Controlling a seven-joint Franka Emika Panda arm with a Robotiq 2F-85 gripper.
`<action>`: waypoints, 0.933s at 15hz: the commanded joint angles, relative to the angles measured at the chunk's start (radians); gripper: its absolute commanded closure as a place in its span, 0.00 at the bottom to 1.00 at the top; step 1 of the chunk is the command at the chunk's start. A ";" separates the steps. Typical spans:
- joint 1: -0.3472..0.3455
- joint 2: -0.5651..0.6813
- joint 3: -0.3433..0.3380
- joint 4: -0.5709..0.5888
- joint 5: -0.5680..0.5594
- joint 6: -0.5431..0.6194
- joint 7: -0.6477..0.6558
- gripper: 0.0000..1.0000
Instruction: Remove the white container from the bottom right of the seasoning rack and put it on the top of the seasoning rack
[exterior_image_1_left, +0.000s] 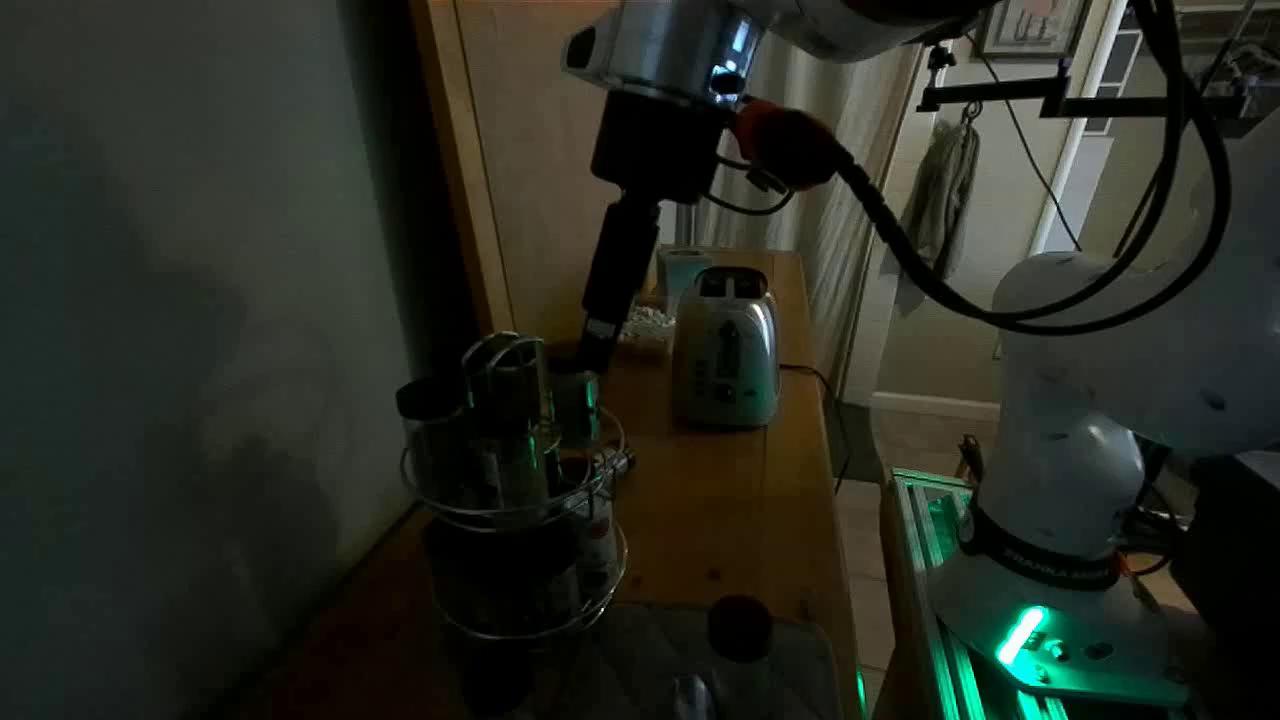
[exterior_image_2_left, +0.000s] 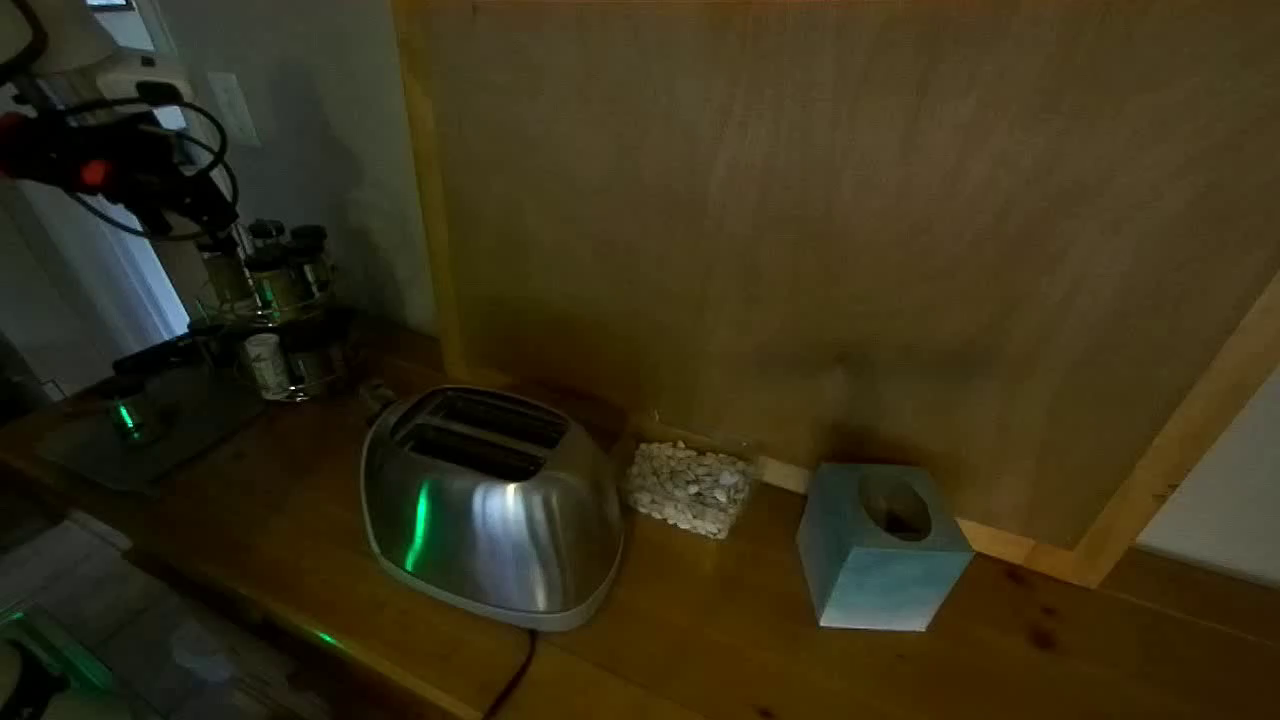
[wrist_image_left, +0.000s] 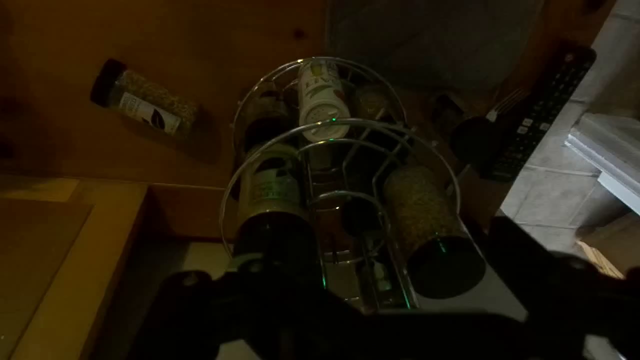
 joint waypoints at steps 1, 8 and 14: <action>0.002 0.000 -0.002 0.003 -0.002 -0.003 0.002 0.00; -0.081 -0.002 -0.032 -0.001 0.000 -0.098 0.126 0.00; -0.190 -0.002 -0.075 -0.005 0.008 -0.287 0.263 0.00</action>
